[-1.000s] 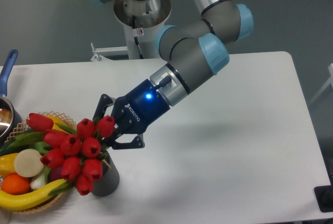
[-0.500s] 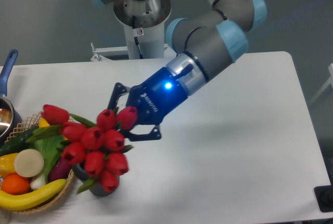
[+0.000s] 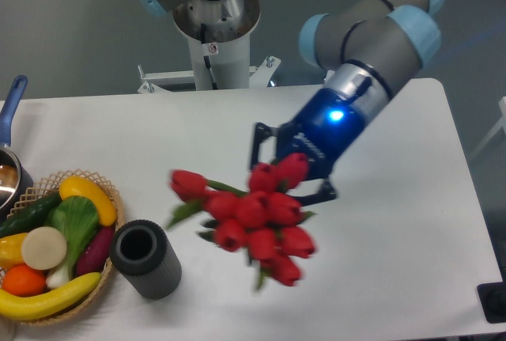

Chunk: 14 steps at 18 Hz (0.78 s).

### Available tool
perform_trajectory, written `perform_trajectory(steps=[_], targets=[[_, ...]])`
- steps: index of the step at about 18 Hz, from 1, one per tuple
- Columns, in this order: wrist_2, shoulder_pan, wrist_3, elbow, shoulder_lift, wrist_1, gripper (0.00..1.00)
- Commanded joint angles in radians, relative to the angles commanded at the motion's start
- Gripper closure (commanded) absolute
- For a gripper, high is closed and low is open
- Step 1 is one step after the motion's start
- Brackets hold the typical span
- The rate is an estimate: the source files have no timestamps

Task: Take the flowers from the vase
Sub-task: 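Lift the tulip bunch out of the vase and carry it away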

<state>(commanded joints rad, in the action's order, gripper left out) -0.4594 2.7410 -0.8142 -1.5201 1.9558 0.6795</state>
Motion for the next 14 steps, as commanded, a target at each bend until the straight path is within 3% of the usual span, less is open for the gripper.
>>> perform_trajectory(steps=[6,11,14], targets=[[-0.244,0.062,-0.075,-0.089,-0.012,0.009,1.0],[-0.568,0.054,-0.132,-0.118,-0.051,0.044,0.99],[-0.666,0.051,-0.143,-0.13,-0.06,0.048,0.91]])
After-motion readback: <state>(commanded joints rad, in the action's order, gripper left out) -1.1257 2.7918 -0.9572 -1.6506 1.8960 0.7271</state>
